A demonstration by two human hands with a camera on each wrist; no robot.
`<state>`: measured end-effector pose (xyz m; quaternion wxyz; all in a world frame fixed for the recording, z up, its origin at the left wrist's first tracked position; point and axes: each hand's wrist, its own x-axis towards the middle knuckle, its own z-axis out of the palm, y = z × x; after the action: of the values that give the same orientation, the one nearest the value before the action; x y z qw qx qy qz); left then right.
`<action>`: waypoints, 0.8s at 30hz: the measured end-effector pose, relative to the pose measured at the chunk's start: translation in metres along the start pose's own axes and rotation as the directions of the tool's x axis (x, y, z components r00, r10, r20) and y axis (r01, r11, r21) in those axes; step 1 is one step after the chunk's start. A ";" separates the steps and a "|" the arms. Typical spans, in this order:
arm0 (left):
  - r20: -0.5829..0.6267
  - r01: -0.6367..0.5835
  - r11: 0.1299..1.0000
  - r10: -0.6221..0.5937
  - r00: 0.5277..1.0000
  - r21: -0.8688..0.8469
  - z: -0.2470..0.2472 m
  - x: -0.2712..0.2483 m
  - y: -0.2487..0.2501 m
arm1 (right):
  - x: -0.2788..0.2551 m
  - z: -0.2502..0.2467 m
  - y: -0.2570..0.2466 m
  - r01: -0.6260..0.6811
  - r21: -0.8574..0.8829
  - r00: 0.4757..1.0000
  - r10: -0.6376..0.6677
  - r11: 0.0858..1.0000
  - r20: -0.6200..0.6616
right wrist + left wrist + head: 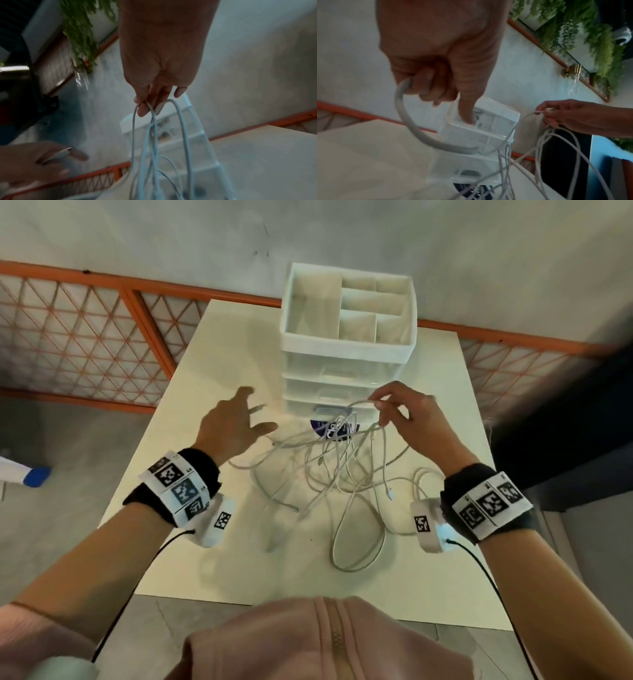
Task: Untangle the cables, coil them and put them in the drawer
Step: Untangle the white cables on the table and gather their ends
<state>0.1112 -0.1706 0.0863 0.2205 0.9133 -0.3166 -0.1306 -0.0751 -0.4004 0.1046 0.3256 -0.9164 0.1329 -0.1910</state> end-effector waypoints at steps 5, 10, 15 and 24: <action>-0.004 -0.391 0.832 0.424 0.906 -0.394 0.013 -0.007 0.049 | 0.020 0.006 -0.048 0.121 0.072 0.982 -0.130 0.990 0.138; -0.140 -0.479 0.766 0.467 0.873 -0.428 0.010 -0.002 0.062 | 0.019 0.005 -0.039 0.064 0.118 0.981 -0.084 0.991 0.176; -0.449 -0.589 0.666 0.399 0.799 -0.457 -0.017 -0.002 0.074 | -0.003 0.027 0.025 -0.057 -0.225 0.928 0.134 0.973 0.347; -0.458 -0.278 0.941 0.164 0.874 -0.194 -0.006 0.013 0.019 | -0.012 0.015 0.035 -0.192 0.001 0.981 0.192 0.981 0.029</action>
<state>0.1137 -0.1899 0.0995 0.4142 0.8407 -0.3430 0.0636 -0.0832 -0.4141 0.0675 0.3460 -0.9014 0.2156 -0.1458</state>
